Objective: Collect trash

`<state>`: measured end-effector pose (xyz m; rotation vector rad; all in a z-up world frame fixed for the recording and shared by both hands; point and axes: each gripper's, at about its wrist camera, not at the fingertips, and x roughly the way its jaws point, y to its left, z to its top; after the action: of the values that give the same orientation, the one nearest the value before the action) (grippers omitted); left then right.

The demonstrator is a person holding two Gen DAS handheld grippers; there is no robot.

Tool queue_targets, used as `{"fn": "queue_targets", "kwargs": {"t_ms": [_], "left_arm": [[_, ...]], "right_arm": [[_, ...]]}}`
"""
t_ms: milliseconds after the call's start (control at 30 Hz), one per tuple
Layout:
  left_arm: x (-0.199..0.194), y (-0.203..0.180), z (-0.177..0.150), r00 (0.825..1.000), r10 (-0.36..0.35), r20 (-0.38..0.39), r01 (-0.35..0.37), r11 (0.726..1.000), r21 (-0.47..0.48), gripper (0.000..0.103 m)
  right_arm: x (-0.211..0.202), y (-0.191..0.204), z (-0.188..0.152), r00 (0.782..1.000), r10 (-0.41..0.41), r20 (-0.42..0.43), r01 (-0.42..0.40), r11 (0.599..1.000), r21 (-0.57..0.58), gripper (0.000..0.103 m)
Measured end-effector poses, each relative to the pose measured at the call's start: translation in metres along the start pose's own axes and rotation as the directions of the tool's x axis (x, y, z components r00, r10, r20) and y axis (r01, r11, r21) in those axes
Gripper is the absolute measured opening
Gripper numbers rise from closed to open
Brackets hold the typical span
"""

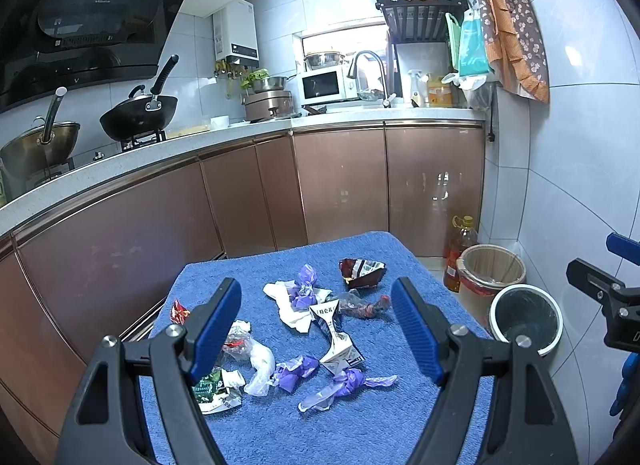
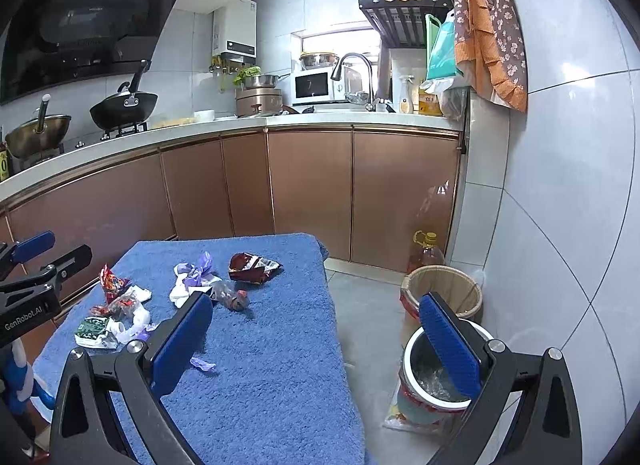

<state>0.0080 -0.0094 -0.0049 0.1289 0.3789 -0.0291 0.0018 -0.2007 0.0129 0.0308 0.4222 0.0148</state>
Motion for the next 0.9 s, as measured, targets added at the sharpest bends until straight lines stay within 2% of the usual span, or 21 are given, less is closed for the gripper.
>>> {"fn": "queue_targets", "kwargs": {"t_ms": [600, 800, 900], "left_arm": [[-0.008, -0.004, -0.003, 0.999, -0.005, 0.045, 0.005, 1.000, 0.002, 0.076], [0.000, -0.007, -0.006, 0.999, -0.036, 0.037, 0.035, 0.999, 0.023, 0.076], [0.008, -0.002, -0.010, 0.997, -0.076, 0.002, 0.076, 0.997, 0.013, 0.076]], "right_arm": [[-0.005, 0.003, 0.000, 0.999, 0.037, 0.018, -0.038, 0.999, 0.021, 0.103], [0.005, 0.002, 0.002, 0.999, 0.043, -0.019, -0.042, 0.999, 0.029, 0.103], [0.015, 0.004, 0.004, 0.997, 0.057, -0.042, -0.056, 0.998, 0.024, 0.103]]}}
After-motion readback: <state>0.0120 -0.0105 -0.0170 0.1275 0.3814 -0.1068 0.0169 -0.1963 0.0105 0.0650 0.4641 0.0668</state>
